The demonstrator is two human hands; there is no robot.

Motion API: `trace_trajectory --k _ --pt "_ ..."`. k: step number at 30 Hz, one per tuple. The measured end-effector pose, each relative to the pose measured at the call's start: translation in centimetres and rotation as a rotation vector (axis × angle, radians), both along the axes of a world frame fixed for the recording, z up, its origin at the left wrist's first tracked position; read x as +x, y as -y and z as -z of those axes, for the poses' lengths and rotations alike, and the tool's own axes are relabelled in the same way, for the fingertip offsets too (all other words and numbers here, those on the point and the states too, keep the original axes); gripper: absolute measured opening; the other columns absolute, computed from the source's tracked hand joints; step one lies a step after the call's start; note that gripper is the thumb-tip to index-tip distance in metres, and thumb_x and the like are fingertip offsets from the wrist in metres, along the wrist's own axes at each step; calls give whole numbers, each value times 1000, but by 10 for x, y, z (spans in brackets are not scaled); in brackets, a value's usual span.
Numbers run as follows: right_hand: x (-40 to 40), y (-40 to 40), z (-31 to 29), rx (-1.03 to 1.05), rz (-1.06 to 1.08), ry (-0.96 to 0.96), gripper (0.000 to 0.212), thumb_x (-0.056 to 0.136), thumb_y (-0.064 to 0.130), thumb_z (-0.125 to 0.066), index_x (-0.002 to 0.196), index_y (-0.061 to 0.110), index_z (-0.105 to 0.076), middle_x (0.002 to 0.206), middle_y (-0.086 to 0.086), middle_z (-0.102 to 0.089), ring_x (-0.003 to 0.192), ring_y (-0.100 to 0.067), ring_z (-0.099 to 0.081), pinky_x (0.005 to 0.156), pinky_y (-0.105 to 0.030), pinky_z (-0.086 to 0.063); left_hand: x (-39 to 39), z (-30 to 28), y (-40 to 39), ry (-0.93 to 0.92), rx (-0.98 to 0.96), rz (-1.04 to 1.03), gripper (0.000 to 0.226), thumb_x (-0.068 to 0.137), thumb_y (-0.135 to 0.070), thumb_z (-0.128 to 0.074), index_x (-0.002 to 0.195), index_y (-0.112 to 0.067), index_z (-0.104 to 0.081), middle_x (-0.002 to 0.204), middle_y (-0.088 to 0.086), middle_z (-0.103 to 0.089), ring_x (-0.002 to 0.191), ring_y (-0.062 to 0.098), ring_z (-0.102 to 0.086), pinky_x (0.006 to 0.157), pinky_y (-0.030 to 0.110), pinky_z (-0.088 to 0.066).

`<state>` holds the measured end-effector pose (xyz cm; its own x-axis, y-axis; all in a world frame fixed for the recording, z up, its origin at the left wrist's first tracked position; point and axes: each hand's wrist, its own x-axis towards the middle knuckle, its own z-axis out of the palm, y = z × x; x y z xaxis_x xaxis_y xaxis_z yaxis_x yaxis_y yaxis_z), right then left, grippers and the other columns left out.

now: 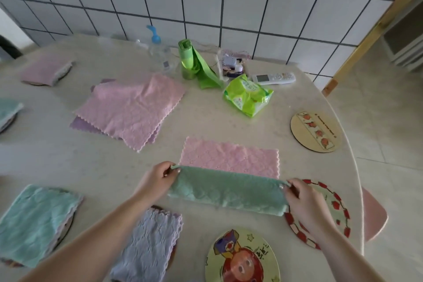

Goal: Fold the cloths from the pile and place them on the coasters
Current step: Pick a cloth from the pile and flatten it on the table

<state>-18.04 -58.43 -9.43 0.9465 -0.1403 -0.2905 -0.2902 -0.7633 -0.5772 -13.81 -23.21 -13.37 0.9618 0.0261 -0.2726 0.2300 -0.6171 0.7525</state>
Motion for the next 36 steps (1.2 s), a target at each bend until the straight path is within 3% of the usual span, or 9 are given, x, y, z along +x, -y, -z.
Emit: trace_trajectory --k 3,10,16,20,26,29,32,34,36 --pt "26 3 8 -1 -4 4 12 92 30 -52 82 27 -57 57 -5 -62 39 -9 -43 40 -27 -33 26 6 3 8 26 -19 12 89 -26 -58 78 -22 -58 61 -7 -54 59 15 -51 57 30 -36" --pt "76 5 23 -53 -24 -18 16 94 30 -48 101 19 -58 67 3 -62 52 -13 -57 45 -24 -38 74 9 16 32 65 -54 21 77 -43 -50 65 -26 -49 55 -6 -46 54 13 -43 56 32 -35" --pt "92 6 33 -101 -27 -7 21 95 31 -46 102 15 -58 63 -3 -62 49 -18 -55 44 -27 -37 84 16 22 -16 214 -75 31 90 -31 -54 67 -12 -46 55 1 -42 52 19 -41 51 32 -27" --pt "99 8 36 -113 -19 4 23 94 33 -46 101 15 -58 59 -2 -59 48 -19 -53 43 -27 -36 89 15 26 -25 252 -81 39 92 -32 -51 61 -15 -33 53 1 -34 50 19 -34 51 30 -23" --pt "110 9 41 -166 -8 -2 24 94 35 -47 103 16 -58 62 0 -59 54 -19 -55 45 -26 -37 100 16 30 -36 309 -80 36 93 -35 -50 63 -18 -40 54 0 -40 51 21 -41 49 28 -25" --pt "115 9 41 -155 7 -24 25 94 35 -46 108 18 -58 77 -1 -65 60 -18 -57 49 -26 -41 104 17 31 -75 339 -95 26 91 -38 -51 81 -15 -55 63 -2 -51 63 22 -52 53 27 -33" --pt "111 6 36 -111 71 40 24 92 32 -48 113 23 -55 103 1 -64 81 -17 -59 60 -29 -47 99 11 37 -66 327 -186 29 89 -40 -54 106 -16 -55 94 -1 -59 85 22 -58 67 31 -44" --pt "102 -4 33 -130 64 135 28 92 29 -49 118 21 -54 117 -2 -57 101 -20 -55 78 -39 -50 88 7 44 65 371 -176 37 89 -37 -55 119 -16 -50 117 4 -52 102 24 -53 83 39 -45" --pt "93 -24 31 -148 -27 187 35 91 26 -49 125 19 -51 130 -3 -50 118 -20 -47 98 -42 -43 74 7 57 241 415 -18 36 90 -30 -55 122 -15 -51 127 4 -49 115 23 -47 95 43 -40"
